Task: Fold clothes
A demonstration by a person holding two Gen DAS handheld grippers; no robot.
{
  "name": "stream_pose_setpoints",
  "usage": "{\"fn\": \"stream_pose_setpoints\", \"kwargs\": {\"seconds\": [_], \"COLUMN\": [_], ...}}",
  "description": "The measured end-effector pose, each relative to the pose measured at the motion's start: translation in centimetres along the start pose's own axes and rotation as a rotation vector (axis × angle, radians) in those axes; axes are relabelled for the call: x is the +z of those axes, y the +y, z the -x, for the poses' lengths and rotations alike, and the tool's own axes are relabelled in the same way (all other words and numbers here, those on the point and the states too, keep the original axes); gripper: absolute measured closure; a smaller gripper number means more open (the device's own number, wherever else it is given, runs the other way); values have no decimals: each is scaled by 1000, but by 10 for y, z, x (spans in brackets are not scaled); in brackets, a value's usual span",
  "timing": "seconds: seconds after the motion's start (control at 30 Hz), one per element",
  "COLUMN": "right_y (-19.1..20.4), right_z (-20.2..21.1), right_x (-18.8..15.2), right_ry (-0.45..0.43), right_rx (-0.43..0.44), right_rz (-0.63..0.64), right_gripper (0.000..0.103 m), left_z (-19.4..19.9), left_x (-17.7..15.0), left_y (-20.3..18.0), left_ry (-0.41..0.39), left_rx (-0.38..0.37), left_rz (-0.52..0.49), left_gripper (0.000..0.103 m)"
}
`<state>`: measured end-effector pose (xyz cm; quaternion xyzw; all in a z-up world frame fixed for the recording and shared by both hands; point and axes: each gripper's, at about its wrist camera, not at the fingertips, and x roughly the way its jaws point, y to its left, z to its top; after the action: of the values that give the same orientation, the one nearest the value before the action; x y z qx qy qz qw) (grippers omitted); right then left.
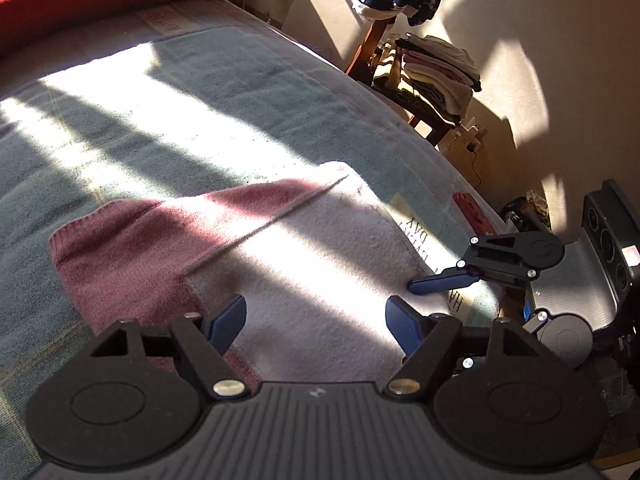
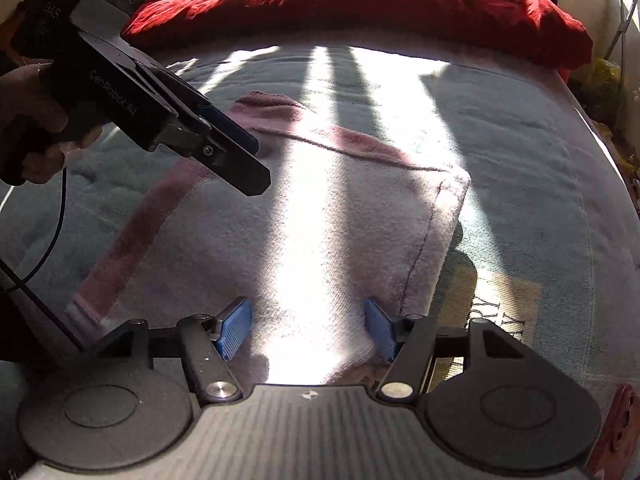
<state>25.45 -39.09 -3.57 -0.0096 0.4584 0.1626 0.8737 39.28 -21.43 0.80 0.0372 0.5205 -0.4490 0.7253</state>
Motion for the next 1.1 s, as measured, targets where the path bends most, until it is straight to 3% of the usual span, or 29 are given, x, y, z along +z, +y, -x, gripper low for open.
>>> {"fn": "stream_pose_setpoints", "kwargs": {"seconds": [0.1,0.3,0.47,0.63,0.9,1.1], "right_y": [0,-1,-2,-1,5,-12], "right_z": [0,-2,-3,-4,12,-6], "right_x": [-1,-2,-3,-3,11,16], "right_ry": [-4,-10,-15,-14,-47,-11], "right_rx": [2,5,9,7,-51,-94], "right_rz": [0,2,2,-7,-11,-53], "right_gripper": [35,32,32,32,32,30], "left_z": [12,-10,8,-11,14,-33], "left_x": [-19,-39,-31,-41,3,15], "left_y": [5,20,13,27,18,36], "left_ry": [39,69,18,66,-71,-20], "left_rx": [-64,-92,-88,-88,-32,5], "left_rz": [114,241,244,303,168,132], "left_gripper": [27,27,26,26,26,26]}}
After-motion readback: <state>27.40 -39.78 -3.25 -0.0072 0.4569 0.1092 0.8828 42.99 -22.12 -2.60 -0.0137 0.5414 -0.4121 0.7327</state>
